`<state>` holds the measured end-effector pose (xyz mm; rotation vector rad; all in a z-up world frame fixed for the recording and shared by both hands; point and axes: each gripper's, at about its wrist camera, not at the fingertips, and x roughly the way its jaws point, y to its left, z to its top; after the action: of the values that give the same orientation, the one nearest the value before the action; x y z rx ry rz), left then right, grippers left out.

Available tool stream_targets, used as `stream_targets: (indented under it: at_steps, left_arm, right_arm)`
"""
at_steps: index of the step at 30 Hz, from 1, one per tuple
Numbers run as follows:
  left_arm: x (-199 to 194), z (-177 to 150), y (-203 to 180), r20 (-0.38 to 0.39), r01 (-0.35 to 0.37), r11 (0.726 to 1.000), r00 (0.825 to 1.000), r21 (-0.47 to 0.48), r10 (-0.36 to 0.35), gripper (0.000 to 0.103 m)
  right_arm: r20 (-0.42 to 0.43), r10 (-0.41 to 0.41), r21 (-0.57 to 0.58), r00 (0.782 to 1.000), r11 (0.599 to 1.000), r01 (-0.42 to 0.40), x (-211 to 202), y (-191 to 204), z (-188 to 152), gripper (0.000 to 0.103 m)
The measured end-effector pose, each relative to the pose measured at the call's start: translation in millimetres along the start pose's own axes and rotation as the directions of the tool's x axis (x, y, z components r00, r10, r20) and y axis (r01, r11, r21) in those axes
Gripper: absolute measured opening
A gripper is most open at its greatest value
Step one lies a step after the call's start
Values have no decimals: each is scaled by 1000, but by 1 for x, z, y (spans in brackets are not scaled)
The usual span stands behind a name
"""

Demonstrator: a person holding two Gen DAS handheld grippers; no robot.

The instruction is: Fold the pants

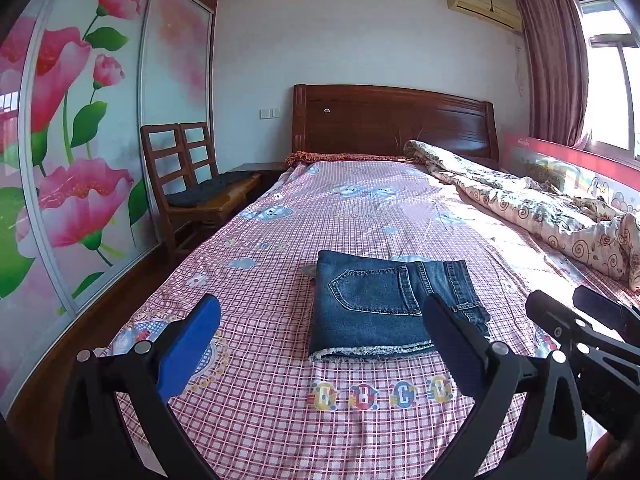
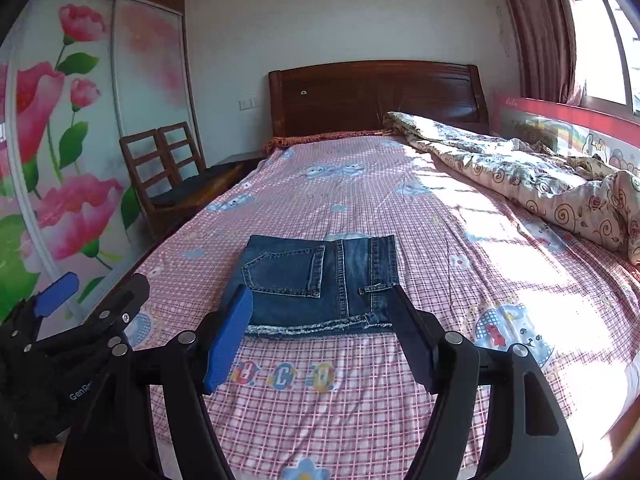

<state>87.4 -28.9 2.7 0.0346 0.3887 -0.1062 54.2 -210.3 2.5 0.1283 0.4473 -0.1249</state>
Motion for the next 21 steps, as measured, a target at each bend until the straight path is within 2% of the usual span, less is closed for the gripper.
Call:
stream_targets:
  at_steps: [4, 10, 13, 15, 17, 21]
  left_arm:
    - [0, -5, 3, 10, -10, 1000, 1000, -6, 10, 101]
    - [-22, -2, 15, 142, -37, 997, 989, -63, 45, 101]
    - [-26, -2, 18, 178, -49, 995, 982, -83, 63, 101]
    - [-22, -5, 17, 163, -64, 996, 984, -67, 74, 101]
    - [-18, -10, 15, 124, -78, 996, 989, -54, 84, 101]
    - [-15, -19, 16, 85, -77, 995, 993, -63, 83, 101]
  right_arm:
    - [54, 1, 15, 999, 1000, -1, -8, -4, 0, 70]
    - [145, -38, -10, 989, 999, 40, -21, -7, 2, 70]
    - [167, -47, -42, 985, 998, 55, -22, -4, -5, 70]
    - [117, -79, -50, 990, 995, 86, -14, -4, -9, 70]
    - [67, -82, -15, 994, 996, 83, -8, -10, -13, 70]
    - [65, -95, 7, 993, 995, 95, -9, -17, -13, 70]
